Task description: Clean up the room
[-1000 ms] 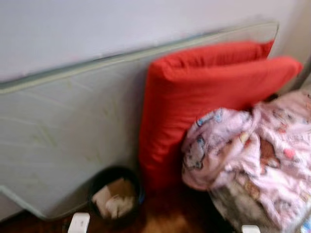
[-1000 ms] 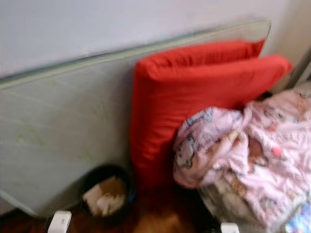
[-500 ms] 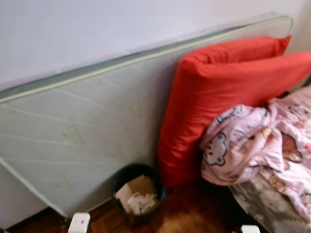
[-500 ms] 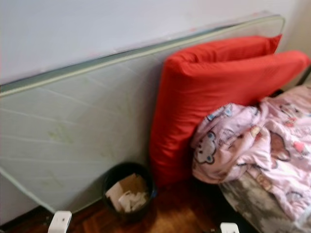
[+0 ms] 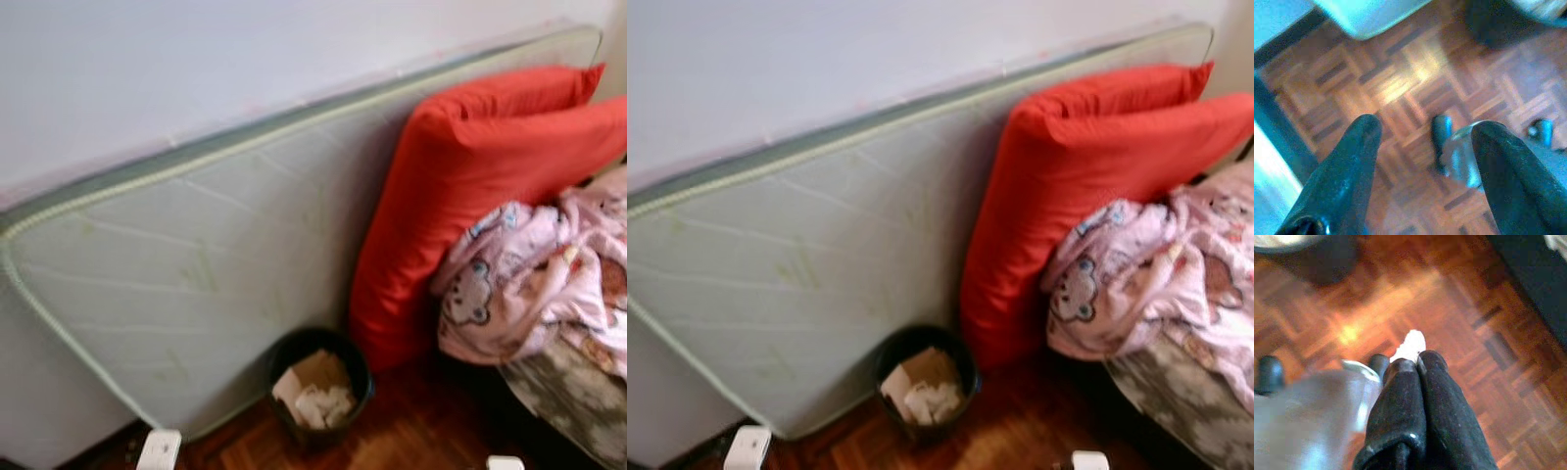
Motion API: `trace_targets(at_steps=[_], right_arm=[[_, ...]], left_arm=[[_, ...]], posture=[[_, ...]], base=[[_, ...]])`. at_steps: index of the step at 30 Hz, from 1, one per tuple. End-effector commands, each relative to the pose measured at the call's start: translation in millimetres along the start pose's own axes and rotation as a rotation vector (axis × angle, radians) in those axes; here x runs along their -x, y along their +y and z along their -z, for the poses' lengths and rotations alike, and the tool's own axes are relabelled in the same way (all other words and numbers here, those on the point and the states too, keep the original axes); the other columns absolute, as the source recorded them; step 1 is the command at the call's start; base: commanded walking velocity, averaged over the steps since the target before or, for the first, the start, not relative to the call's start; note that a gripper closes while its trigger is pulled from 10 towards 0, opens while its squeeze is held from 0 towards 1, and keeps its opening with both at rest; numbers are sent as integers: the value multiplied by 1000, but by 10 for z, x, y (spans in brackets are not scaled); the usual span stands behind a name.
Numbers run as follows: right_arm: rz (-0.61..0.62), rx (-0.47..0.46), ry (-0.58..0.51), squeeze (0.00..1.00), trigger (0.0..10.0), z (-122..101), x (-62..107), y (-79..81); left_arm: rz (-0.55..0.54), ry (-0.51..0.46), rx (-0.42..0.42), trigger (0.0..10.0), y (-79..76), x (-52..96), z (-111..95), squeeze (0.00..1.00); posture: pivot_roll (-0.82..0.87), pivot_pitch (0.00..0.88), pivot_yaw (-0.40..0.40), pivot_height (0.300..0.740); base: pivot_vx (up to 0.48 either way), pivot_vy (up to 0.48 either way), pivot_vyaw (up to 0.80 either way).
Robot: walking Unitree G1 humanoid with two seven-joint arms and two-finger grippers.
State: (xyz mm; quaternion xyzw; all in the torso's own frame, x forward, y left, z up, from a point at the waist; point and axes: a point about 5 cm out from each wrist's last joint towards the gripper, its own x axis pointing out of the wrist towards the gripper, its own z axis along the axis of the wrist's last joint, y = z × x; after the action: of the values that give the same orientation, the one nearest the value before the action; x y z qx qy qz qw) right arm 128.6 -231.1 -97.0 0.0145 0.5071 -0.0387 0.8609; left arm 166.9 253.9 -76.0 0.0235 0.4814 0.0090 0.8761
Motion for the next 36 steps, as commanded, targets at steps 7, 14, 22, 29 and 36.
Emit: trace_targets(at_steps=[7,14,22,29,36], right_arm=[[4,-36,-26,0,10000,-39,0,-22],[1,-33,-27,0,10000,-44,1,-26],[-1,-28,-25,0,10000,-46,1,-29],[-8,-25,-31,0,10000,-52,1,-26],[-14,-22,-46,0,10000,-67,2,-27]], left_arm=[[-7,14,-2,10000,25,10,32,0],[-1,2,-8,10000,14,7,16,0],[6,8,3,10000,5,5,23,0],[6,5,12,10000,3,5,24,0],[7,6,24,10000,-2,5,30,0]], posture=[[-30,0,-7,740],[-27,0,-11,740],[-27,0,-13,740],[-28,0,-15,740],[-27,0,-18,740]], base=[[0,308,0],[0,0,0],[0,0,0],[0,0,0],[285,0,223]])
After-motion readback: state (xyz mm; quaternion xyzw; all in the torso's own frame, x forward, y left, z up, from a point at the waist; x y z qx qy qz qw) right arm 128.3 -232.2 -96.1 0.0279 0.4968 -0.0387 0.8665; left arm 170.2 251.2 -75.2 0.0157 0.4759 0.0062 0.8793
